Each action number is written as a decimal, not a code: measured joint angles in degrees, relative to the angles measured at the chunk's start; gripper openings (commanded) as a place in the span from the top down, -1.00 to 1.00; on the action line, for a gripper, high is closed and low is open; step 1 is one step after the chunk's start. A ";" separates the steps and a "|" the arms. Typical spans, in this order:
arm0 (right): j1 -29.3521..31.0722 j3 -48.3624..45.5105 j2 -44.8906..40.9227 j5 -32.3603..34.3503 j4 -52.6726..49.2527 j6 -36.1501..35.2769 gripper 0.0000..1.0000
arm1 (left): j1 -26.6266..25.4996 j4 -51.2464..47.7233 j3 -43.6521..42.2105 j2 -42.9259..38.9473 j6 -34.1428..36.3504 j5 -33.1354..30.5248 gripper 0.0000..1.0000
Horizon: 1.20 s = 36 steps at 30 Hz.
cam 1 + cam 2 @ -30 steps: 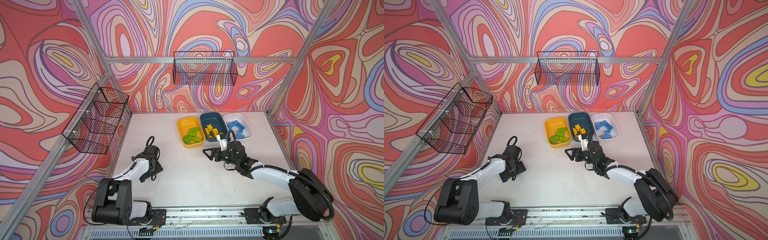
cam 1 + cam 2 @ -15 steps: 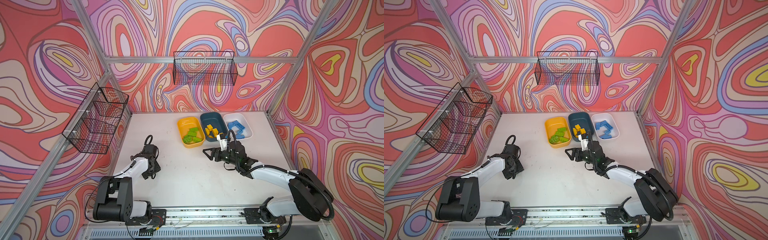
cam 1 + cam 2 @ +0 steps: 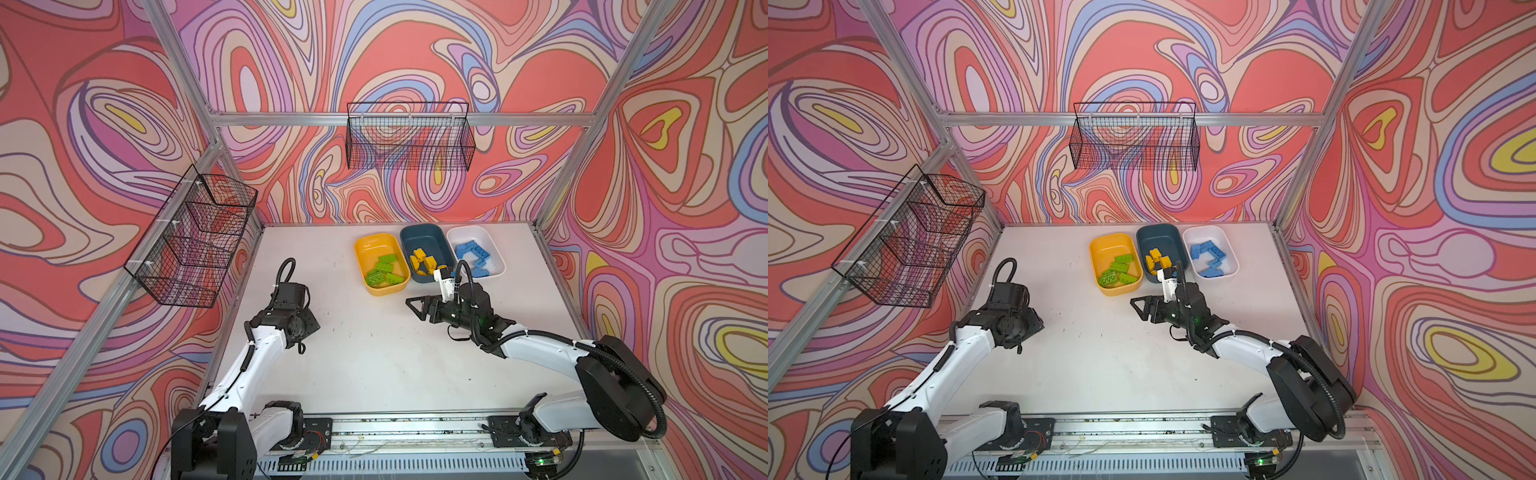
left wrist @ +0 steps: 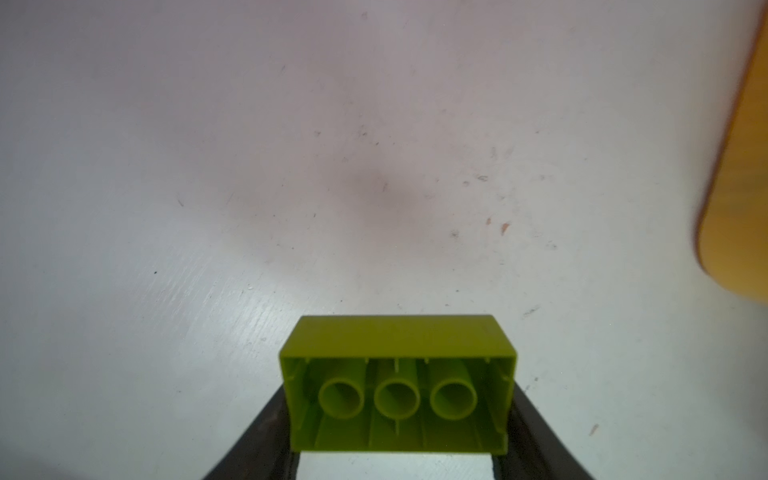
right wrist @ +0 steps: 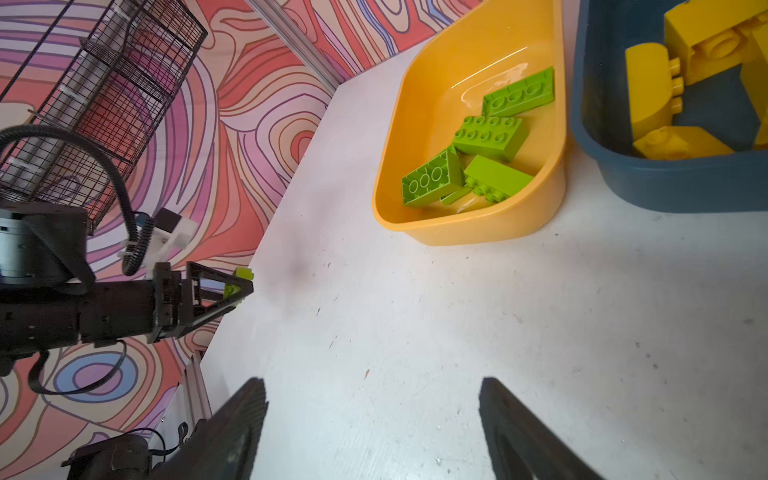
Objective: Sort the legos into containers by color
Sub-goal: 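Carry the green brick with the left gripper and drop it into the orange tub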
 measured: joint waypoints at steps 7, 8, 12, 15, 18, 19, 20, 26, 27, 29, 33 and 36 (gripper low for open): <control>0.00 -0.48 0.33 0.76 0.94 0.28 -0.69 | -6.29 -1.40 9.11 1.68 1.57 1.90 0.00; 0.00 -0.52 0.48 0.94 1.20 0.31 -0.69 | -7.45 -1.42 11.26 3.13 1.73 1.99 0.01; 0.00 -0.85 0.98 1.64 1.66 0.46 -0.69 | -12.31 -1.05 20.06 10.40 2.25 2.29 0.01; 0.00 -1.33 1.03 2.56 1.68 0.46 -0.69 | -15.39 -0.50 26.25 16.72 2.58 2.49 0.02; 0.00 -1.64 1.03 3.39 1.70 0.44 -0.69 | -17.55 0.13 31.85 22.95 2.82 2.93 0.03; 0.00 -1.77 1.03 3.56 1.86 0.44 -0.69 | -18.05 0.42 33.51 24.87 2.86 3.10 0.03; 0.00 -1.95 1.03 3.80 2.14 0.44 -0.69 | -18.58 0.61 35.32 27.02 2.99 3.32 0.03; 0.00 -2.75 1.05 5.11 2.75 0.42 -0.69 | -20.20 2.82 42.62 37.16 3.21 4.94 0.03; 0.00 -2.78 1.05 5.40 2.78 0.42 -0.69 | -20.35 3.06 43.43 38.53 3.21 5.25 0.03; 0.00 -2.80 1.05 5.86 2.89 0.37 -0.69 | -20.52 3.61 45.33 41.59 3.21 6.01 0.03; 0.00 -2.89 1.14 6.54 3.02 0.20 -0.69 | -20.61 4.50 48.85 47.17 3.19 7.37 0.03; 0.00 -3.04 1.46 7.17 3.13 0.00 -0.69 | -20.61 5.05 51.32 50.93 3.19 8.22 0.02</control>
